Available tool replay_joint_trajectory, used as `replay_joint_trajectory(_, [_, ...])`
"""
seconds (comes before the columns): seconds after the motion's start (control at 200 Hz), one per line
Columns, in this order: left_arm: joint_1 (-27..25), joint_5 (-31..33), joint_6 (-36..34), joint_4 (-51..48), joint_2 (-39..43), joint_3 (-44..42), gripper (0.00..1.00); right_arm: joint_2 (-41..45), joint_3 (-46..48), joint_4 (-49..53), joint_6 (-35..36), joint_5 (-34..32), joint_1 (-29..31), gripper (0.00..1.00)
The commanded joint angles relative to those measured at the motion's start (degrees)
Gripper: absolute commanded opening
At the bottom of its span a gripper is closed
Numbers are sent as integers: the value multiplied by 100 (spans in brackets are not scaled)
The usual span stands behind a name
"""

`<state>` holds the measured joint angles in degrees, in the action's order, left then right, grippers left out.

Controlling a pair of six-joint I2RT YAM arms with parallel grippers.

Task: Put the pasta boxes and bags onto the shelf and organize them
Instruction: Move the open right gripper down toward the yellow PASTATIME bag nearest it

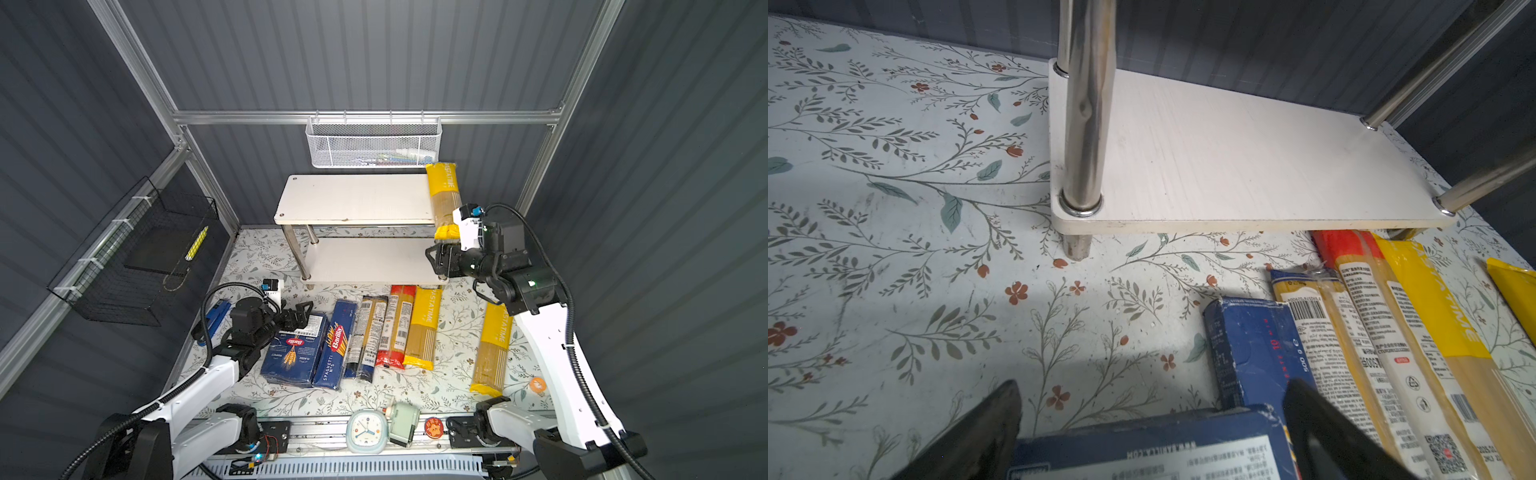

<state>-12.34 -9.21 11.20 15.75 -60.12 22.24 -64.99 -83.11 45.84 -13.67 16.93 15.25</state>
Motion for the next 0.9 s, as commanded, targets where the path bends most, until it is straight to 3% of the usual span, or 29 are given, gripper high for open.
replay_joint_trajectory(0.0, [-23, -49, 22, 24, -19, 113, 99, 342, 500, 63, -29, 171, 40, 75])
replay_joint_trajectory(0.23, [-23, -36, 8, 33, 110, 62, 99, 947, 1755, -78, -388, -2, 42, 80])
replay_joint_trajectory(0.53, [-23, -174, 12, 69, -60, 107, 99, 1278, 3298, -627, -1135, -843, 40, 81])
replay_joint_trajectory(0.896, [-23, -107, 10, 60, -11, 90, 99, 896, 3961, -946, -1580, -1990, 7, 92])
